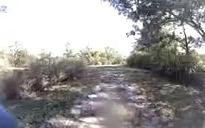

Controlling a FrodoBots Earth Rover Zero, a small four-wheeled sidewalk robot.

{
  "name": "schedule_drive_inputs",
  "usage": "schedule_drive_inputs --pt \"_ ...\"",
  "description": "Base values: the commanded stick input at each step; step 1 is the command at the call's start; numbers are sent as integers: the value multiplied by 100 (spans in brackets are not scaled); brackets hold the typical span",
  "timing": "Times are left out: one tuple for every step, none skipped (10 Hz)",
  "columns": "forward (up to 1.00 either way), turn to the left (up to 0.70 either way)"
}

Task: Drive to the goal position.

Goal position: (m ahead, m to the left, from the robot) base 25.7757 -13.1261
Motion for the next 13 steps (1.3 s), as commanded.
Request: schedule_drive_inputs --pt "70 0" --pt "70 0" --pt "70 0" --pt "70 0" --pt "70 0" --pt "70 0" --pt "70 0" --pt "70 -7" --pt "70 -35" --pt "70 -35" --pt "70 -25" --pt "70 0" --pt "70 0"
